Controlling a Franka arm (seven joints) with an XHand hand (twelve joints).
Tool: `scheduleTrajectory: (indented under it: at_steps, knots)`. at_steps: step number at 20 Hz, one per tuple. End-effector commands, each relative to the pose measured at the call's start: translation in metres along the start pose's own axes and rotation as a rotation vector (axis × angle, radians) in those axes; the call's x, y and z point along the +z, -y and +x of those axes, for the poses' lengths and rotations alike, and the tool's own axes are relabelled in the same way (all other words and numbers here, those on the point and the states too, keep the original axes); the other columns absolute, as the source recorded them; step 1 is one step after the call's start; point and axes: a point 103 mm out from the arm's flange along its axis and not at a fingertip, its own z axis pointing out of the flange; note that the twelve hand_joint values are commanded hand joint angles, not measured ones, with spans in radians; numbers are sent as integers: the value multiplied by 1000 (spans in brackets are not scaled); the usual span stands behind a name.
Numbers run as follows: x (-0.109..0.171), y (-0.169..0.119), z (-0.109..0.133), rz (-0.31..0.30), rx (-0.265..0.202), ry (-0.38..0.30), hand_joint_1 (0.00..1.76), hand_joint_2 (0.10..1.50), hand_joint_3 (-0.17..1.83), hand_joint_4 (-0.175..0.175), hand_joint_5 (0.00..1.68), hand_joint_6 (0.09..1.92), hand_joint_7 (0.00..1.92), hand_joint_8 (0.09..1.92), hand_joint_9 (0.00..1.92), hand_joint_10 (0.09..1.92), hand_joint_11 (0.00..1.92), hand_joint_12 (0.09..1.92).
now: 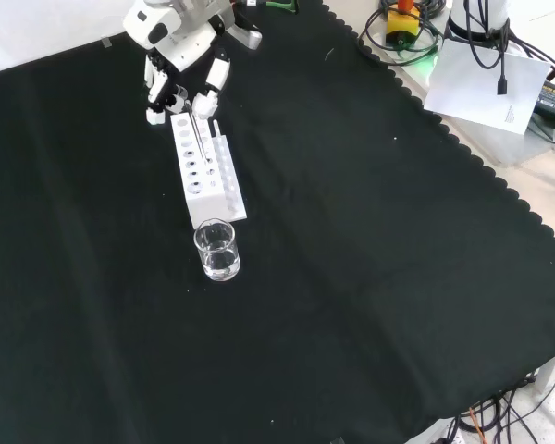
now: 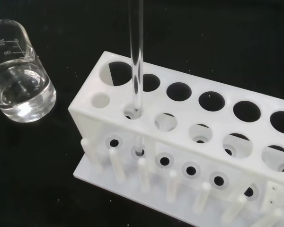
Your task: Take the glass rod from the white test tube rack.
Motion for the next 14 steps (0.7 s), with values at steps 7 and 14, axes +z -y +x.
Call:
scheduleTrajectory:
  at_steps: [7, 14]
  knots:
    - [0, -1, 3, -37, -22, 11, 925, 1155, -175, -175, 747, 827, 1182, 960, 1420, 1030, 1444, 1121]
    - [6, -5, 10, -3, -28, 20, 977, 1166, -175, -175, 773, 842, 1178, 941, 1463, 1011, 1526, 1102]
